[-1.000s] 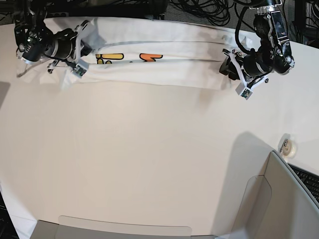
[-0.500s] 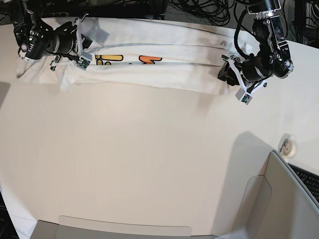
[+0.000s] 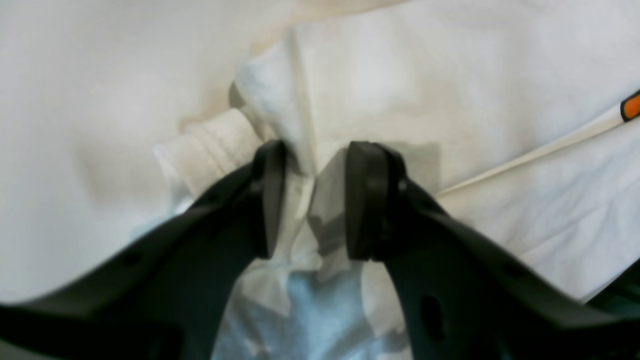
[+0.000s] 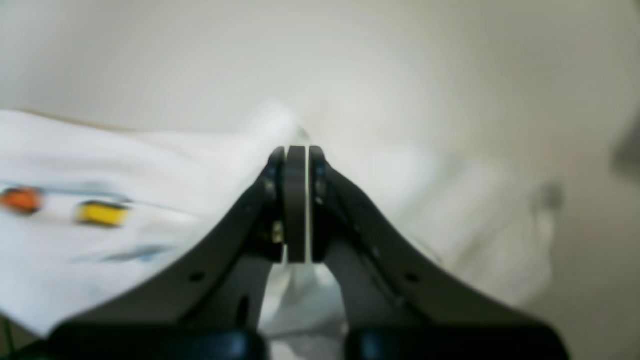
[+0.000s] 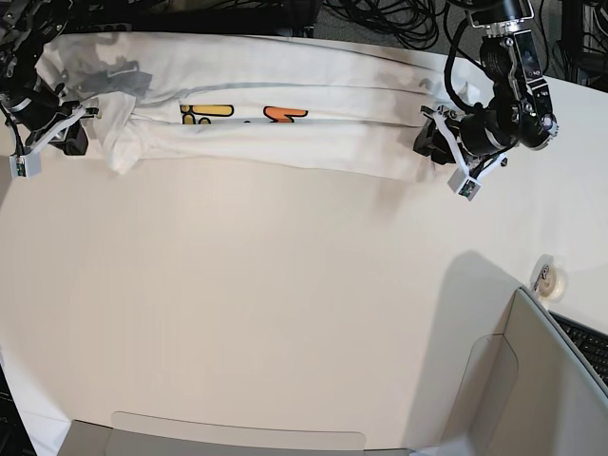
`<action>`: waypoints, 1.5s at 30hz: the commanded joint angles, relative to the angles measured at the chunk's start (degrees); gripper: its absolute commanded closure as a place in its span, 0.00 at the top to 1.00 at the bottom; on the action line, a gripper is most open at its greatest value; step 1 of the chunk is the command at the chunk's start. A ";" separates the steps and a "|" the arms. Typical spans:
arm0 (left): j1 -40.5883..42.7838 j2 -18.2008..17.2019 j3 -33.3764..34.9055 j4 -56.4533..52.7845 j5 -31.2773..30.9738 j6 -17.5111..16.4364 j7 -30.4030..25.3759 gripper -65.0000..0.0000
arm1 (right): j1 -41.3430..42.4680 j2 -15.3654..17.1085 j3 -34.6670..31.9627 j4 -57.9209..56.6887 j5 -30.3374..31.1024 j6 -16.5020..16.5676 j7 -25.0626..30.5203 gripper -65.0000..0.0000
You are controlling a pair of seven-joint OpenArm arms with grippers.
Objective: Layout the t-shirt on the table in an organized manner, then fold the t-shirt properly
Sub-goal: 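Push the right gripper along the strip end toward the print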
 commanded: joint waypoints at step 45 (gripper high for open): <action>-1.33 0.10 0.51 -0.54 2.16 0.34 2.50 0.32 | -4.13 9.05 -17.08 8.83 14.00 -0.71 -2.58 0.00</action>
